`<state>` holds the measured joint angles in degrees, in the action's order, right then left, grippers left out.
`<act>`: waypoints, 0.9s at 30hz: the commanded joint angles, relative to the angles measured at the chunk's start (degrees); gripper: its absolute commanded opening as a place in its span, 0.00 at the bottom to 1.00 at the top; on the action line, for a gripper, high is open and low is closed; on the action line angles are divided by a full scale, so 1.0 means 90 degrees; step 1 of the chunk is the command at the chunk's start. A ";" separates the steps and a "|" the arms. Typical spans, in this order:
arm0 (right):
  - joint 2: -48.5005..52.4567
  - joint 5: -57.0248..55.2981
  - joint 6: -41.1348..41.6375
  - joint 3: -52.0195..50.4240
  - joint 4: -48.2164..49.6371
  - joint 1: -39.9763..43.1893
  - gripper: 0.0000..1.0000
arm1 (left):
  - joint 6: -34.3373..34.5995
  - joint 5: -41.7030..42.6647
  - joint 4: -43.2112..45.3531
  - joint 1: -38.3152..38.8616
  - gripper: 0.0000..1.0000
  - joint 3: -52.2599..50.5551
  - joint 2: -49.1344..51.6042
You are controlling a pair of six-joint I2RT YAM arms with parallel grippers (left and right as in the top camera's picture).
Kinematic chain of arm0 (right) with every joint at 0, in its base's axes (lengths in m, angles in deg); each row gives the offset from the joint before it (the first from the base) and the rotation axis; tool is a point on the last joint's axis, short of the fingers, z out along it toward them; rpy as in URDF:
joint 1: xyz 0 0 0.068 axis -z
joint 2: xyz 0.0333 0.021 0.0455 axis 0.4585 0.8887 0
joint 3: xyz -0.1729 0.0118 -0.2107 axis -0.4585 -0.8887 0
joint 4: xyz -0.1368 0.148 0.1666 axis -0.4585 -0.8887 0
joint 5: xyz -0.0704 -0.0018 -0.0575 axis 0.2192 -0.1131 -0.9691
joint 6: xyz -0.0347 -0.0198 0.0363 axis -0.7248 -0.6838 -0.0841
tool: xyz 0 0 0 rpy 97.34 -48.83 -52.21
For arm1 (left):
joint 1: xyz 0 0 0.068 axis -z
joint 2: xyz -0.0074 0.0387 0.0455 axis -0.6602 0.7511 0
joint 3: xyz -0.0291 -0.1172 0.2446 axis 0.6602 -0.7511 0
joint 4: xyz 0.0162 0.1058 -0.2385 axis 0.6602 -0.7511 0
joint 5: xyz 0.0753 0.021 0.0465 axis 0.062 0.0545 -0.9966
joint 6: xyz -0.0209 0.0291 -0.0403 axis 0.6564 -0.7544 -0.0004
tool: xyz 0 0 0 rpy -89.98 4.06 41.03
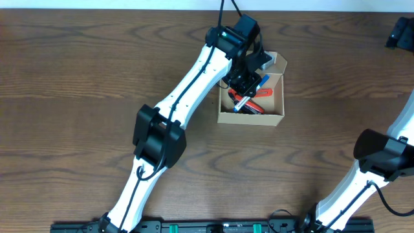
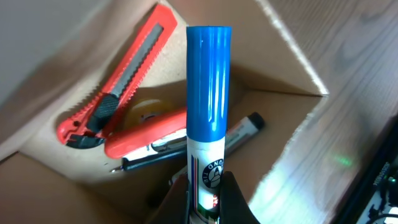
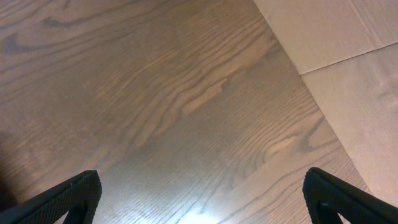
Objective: Pack container
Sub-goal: 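Carry the blue marker with the left gripper into the box, then lower the blue marker into the box, release, and lift out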
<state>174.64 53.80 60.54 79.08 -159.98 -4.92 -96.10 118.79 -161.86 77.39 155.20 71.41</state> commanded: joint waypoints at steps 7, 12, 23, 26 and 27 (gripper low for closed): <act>-0.0175 -0.0022 0.0100 -0.0005 -0.0010 0.0012 0.99 | -0.0066 0.0085 0.0274 -0.0104 0.06 0.0073 0.0299; -0.0175 -0.0022 0.0100 -0.0005 -0.0010 0.0012 0.99 | -0.0036 0.0083 0.0372 -0.0228 0.06 0.0073 0.0299; -0.0175 -0.0022 0.0100 -0.0005 -0.0010 0.0012 0.99 | -0.0039 -0.0163 0.0243 -0.0265 0.06 0.0051 0.0321; -0.0175 -0.0022 0.0100 -0.0005 -0.0010 0.0012 0.99 | -0.0039 -0.0155 0.0231 -0.0265 0.06 0.0017 0.0321; -0.0175 -0.0022 0.0100 -0.0005 -0.0010 0.0012 0.99 | -0.0041 -0.0155 0.0214 -0.0265 0.06 0.0002 0.0321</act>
<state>174.64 53.80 60.52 79.08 -159.98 -4.92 -96.25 117.85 -159.61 74.97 155.20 74.01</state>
